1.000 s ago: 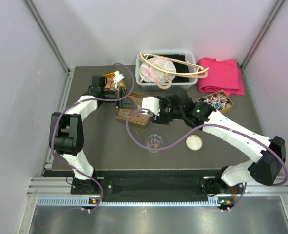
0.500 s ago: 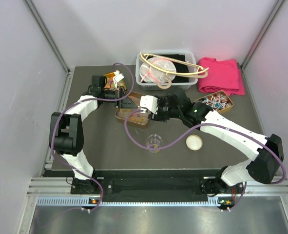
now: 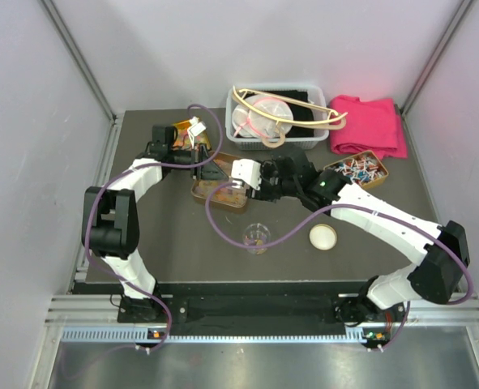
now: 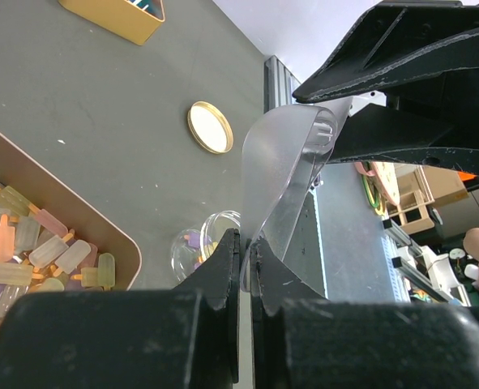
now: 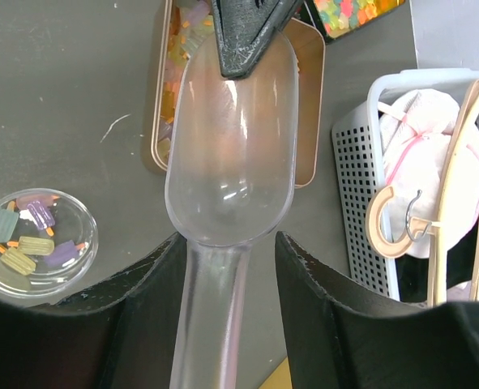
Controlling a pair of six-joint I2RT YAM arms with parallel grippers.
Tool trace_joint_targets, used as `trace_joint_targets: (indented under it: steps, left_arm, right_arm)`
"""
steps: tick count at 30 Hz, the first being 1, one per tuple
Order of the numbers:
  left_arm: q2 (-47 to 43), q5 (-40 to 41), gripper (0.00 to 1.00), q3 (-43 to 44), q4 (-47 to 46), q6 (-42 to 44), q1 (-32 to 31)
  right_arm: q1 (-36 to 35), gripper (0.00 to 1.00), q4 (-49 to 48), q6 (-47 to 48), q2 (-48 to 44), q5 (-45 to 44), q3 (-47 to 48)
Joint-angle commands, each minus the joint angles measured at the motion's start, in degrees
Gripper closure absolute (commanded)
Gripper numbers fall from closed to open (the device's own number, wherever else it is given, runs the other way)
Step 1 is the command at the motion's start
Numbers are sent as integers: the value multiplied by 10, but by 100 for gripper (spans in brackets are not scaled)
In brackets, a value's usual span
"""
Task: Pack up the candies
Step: Adjust the spatula.
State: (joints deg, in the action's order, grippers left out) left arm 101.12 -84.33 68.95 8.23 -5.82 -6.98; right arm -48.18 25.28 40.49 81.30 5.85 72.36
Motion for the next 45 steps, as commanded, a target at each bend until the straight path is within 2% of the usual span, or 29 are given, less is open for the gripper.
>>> trace_joint_targets:
  steps: [1,9,15,24,28,35,43,45]
  left_arm:
    - [-22,-113,100,21,-4,9,2]
    - [-24,-112,100,22,-3,10,2]
    - [-25,-113,100,22,-1,10,2]
    - [-29,-113,100,22,2,13,2]
    - [-28,-112,100,22,2,13,2]
    - [-20,-113,100,20,2,15,1]
    - [6,-113,100,19,1,15,-1]
    - [16,-113,96,21,1,15,-1]
  right_arm:
    - [5,52,-26,6,8,5,9]
    - [4,53,-38,11,14,-5,2]
    - [2,59,-44,16,18,-14,0]
    - [2,59,-56,19,19,-17,-9]
    - [2,68,-64,15,21,-15,-10]
    - [1,95,-52,-16,29,15,17]
    - [-18,100,-39,-14,31,23,20]
    - [-23,100,-37,-16,29,22,22]
